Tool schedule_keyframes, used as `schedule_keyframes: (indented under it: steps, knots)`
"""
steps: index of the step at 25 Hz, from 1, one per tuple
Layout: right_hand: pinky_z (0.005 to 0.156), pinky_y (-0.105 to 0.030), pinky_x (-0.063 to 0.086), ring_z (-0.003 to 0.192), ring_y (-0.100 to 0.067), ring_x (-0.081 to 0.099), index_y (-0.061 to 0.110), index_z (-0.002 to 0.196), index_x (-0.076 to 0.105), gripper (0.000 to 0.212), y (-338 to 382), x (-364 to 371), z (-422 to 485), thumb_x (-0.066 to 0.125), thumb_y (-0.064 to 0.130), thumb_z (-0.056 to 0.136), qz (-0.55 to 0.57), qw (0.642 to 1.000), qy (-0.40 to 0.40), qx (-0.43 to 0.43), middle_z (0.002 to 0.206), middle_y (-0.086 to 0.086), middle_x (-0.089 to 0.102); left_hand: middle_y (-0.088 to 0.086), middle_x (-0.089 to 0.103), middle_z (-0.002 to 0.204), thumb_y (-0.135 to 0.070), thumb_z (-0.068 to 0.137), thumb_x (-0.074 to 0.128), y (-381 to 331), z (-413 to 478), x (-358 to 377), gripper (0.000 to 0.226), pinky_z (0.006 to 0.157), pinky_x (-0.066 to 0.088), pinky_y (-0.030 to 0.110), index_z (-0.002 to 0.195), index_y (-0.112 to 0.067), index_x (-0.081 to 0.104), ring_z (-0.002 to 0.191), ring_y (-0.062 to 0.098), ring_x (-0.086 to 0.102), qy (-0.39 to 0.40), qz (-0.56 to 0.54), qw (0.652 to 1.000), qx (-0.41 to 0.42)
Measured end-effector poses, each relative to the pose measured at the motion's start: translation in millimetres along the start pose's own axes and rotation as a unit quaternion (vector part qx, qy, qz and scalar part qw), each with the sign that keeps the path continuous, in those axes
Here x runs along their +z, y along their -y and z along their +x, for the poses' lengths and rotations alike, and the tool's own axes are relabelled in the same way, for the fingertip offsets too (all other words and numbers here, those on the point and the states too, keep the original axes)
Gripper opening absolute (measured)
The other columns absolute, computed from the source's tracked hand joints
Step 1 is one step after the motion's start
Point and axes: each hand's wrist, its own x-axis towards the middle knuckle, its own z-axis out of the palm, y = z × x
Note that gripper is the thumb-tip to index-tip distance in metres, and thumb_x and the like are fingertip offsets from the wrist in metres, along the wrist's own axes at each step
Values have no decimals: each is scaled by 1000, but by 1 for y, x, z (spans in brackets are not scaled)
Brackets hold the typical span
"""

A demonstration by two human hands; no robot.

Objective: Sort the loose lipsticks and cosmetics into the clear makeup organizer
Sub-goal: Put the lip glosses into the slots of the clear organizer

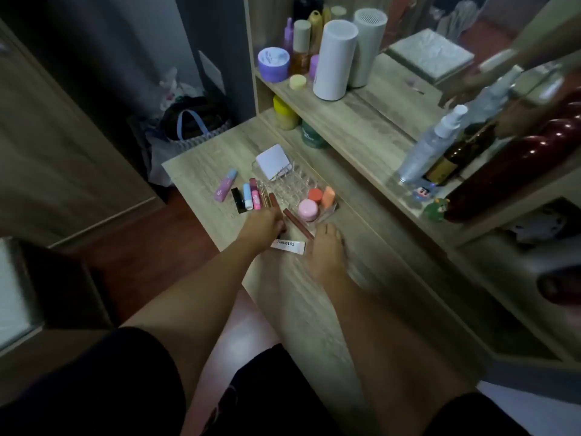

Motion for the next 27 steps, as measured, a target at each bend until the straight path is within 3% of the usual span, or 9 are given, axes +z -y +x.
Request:
schedule_keyframes:
  steps: [3, 6, 13, 18, 21, 23, 25, 27]
  knots:
    - [105, -35, 30, 121, -30, 43, 3, 124, 47, 33, -6, 7, 14, 46, 17, 95, 51, 998, -13, 36, 127, -16, 50, 17, 69, 97, -31, 87, 51, 2, 17, 5, 24, 79, 45, 39, 95, -12, 65, 96, 35, 61, -69, 111, 988, -82]
    - [104, -35, 33, 121, -29, 46, 5, 124, 50, 36, -11, 15, 25, 51, 21, 92, 79, 996, -5, 45, 127, -16, 52, 13, 69, 94, -37, 86, 52, 2, 26, 12, 29, 79, 37, 37, 86, -11, 66, 96, 32, 60, -77, 150, 976, -134]
    - [92, -39, 47, 109, -32, 57, 7, 112, 61, 27, -19, 22, 32, 58, 18, 88, 126, 991, 1, 46, 118, -15, 59, 14, 69, 97, -46, 84, 52, -4, 36, 26, 37, 84, 36, 38, 87, -12, 66, 99, 33, 58, -72, 180, 966, -171]
    - [88, -40, 49, 103, -34, 60, 7, 108, 64, 24, -19, 20, 33, 59, 15, 86, 150, 988, -4, 46, 112, -16, 63, 17, 67, 102, -43, 82, 55, -10, 35, 24, 37, 87, 37, 38, 94, -9, 64, 100, 34, 58, -62, 127, 969, -205]
    - [84, -35, 49, 99, -33, 62, 9, 103, 65, 21, -22, 21, 29, 59, 15, 84, 171, 983, -16, 62, 108, -15, 66, 17, 67, 103, -47, 77, 58, -16, 29, 14, 45, 88, 44, 37, 96, -7, 65, 98, 33, 60, -68, 11, 962, -264]
    - [78, -31, 50, 93, -30, 65, 11, 99, 68, 18, -25, 21, 22, 62, 17, 83, 210, 972, -38, 95, 102, -12, 70, 14, 70, 96, -44, 74, 60, -18, 24, 3, 36, 80, 52, 34, 81, -9, 68, 88, 29, 65, -98, -145, 941, -289]
    - [76, -32, 53, 85, -27, 67, 10, 94, 68, 13, -24, 19, 13, 65, 15, 82, 311, 940, -66, 122, 93, -10, 72, 7, 70, 81, -34, 75, 60, -18, 18, -8, 23, 62, 51, 27, 66, -14, 65, 70, 20, 63, -123, -342, 884, -295]
    - [79, -38, 57, 83, -23, 68, 11, 93, 67, 10, -21, 10, 7, 67, 12, 83, 429, 891, -83, 122, 89, -6, 70, -3, 63, 62, -25, 80, 59, -19, 15, -23, 18, 46, 43, 19, 64, -16, 59, 50, 8, 52, -108, -513, 808, -268]
